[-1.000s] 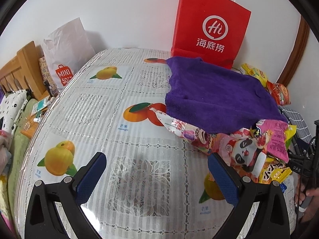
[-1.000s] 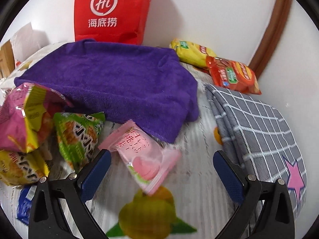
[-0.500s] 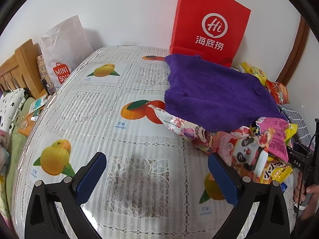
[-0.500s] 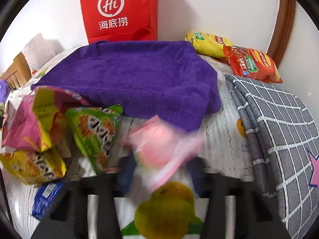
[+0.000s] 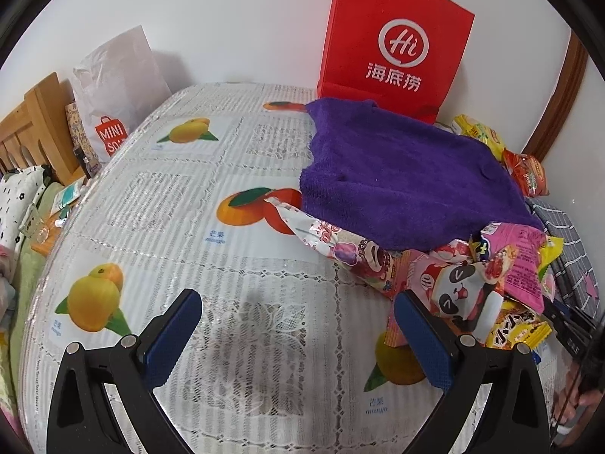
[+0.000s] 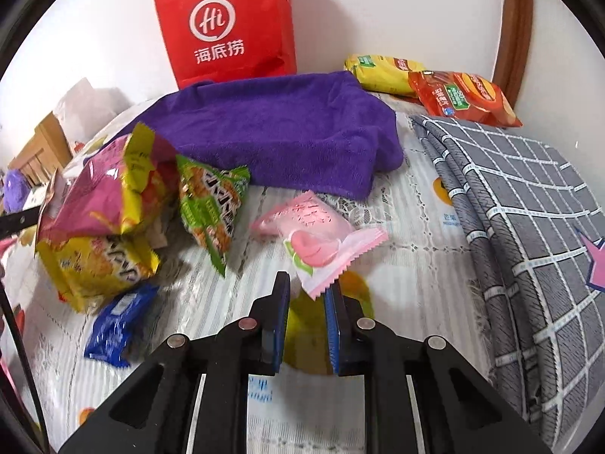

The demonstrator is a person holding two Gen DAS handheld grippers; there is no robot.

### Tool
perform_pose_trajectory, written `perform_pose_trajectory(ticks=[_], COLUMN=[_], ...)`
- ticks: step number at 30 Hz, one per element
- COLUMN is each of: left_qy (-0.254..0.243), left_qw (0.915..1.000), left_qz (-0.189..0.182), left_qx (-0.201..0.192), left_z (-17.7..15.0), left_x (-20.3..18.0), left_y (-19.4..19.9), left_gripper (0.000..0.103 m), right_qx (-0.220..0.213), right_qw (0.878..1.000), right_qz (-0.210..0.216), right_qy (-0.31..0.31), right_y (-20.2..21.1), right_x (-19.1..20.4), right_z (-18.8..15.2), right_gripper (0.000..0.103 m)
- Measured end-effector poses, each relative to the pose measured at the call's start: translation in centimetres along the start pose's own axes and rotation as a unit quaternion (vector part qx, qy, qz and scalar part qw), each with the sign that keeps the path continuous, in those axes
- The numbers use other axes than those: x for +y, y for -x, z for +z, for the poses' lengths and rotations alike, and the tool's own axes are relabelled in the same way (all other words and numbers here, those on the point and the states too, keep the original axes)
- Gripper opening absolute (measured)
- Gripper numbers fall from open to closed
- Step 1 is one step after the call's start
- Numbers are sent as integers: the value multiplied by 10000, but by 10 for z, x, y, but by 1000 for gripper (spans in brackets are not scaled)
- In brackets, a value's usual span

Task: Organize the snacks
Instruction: 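Move the right gripper to the pink peach candy and grasp it, then grasp the long pink-white stick candy with the left gripper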

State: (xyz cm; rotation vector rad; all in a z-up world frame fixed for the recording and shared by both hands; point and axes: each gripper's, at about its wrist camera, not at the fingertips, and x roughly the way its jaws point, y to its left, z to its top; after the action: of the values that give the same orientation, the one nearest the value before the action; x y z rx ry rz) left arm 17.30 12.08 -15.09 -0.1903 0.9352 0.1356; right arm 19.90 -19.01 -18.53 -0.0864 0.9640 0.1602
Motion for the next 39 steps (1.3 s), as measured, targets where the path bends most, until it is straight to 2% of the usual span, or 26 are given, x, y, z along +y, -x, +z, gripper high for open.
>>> perform_pose_trajectory(ticks=[1,3,6,9,14,15,16,17,18,21,28,36,39], left_qy=[8,17,10,36,36,34,36,42,47,89,70,445,490], left_qw=[10000,10000,10000,9999,9998,9999,9998,9998,9998,9998,9996,9961,9962], left_qz=[-20,-63,-69,-139,-162,-160,-160,-160,-156,-155,-62,-513,-490], left_qx=[32,55,44,36,53,57,59,61,64,79,255,571,536], left_z=[0,0,1,4,9,10,10,11,12,15,25,35,36], left_x=[-1,-2,-3,-3,-6,-6,-6,-6,-5,-5,-16,-19,-20], left_y=[-2,-5,-6,-7,-10,-10,-10,-10,-11,-14,-33,-60,-63], left_gripper=[102,102,102,102,102,102,102,102,102,102,92,80,75], right_qx=[-2,-92,-349,-436,-220,-79,39,138,85,94,84,117,118], right_qw=[10000,9993,9970,9965,9966,9972,9976,9979,9987,9991,9991,9995,9995], right_qz=[-47,-236,-523,-446,-336,-274,-229,-163,-38,-78,-200,-149,-129], right_qy=[66,260,452,552,718,690,652,604,492,417,372,263,249], right_y=[1,5,11,9,-16,-25,-31,-35,-33,-32,-29,-31,-31], right_x=[1,2,1,0,2,1,0,-1,-4,-6,-1,-5,-6], right_z=[-1,-1,2,15,32,33,34,34,35,33,28,29,29], right_gripper=[30,57,66,75,75,70,60,59,52,52,52,52,52])
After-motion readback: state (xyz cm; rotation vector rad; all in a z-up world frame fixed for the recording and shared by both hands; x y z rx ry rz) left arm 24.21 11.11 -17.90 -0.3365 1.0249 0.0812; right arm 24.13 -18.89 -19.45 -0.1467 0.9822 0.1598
